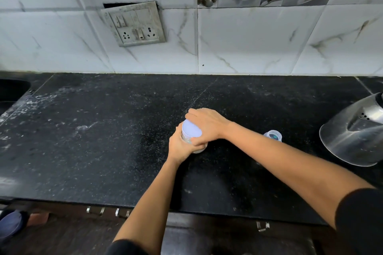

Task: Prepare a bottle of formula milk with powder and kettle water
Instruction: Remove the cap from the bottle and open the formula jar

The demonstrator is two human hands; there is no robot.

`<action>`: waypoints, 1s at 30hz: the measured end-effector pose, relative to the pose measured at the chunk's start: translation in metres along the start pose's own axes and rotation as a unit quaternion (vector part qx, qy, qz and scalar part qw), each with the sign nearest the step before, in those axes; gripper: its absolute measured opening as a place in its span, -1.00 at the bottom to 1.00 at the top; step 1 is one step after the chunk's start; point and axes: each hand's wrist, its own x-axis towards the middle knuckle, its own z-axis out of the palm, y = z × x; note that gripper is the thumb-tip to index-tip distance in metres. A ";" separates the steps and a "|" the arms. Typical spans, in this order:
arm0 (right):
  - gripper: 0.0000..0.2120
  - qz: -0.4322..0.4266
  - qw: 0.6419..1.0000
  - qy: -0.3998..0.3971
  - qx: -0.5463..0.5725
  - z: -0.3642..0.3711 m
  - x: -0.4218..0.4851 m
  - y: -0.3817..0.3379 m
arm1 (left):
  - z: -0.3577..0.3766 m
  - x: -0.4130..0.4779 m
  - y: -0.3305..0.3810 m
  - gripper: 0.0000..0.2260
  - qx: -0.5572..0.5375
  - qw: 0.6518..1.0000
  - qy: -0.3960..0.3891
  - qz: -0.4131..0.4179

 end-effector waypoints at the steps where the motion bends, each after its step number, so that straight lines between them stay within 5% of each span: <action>1: -0.47 -0.045 0.998 -0.035 -0.002 -0.005 0.002 0.005 | 0.000 0.001 -0.001 -0.21 0.008 1.000 -0.003 -0.001; 5: -0.40 -0.181 0.969 -0.165 0.026 -0.033 0.006 0.018 | 0.001 0.002 0.001 -0.34 0.016 1.000 -0.012 -0.007; 10: -0.22 0.088 0.966 -0.221 -0.095 -0.038 0.012 -0.015 | 0.008 0.001 0.002 -0.26 0.018 1.000 -0.011 0.003; 12: -0.29 0.125 0.956 -0.255 -0.077 -0.036 0.015 -0.024 | 0.009 0.001 0.003 -0.27 0.016 1.000 -0.008 0.000; 17: -0.33 -0.051 0.959 -0.263 -0.092 -0.050 0.008 -0.012 | 0.010 -0.002 0.006 -0.28 0.029 0.999 -0.013 -0.009; 20: -0.48 -0.103 0.980 -0.169 0.018 -0.059 0.002 0.002 | 0.010 -0.003 0.007 -0.27 0.016 1.000 -0.026 0.006; 26: -0.31 0.178 0.965 -0.012 0.192 -0.054 -0.047 0.040 | 0.009 -0.006 0.007 -0.27 0.012 0.999 -0.030 0.039; 30: -0.26 0.380 0.891 0.047 0.244 -0.004 -0.060 0.034 | 0.006 -0.005 0.005 -0.12 0.008 0.997 -0.042 0.063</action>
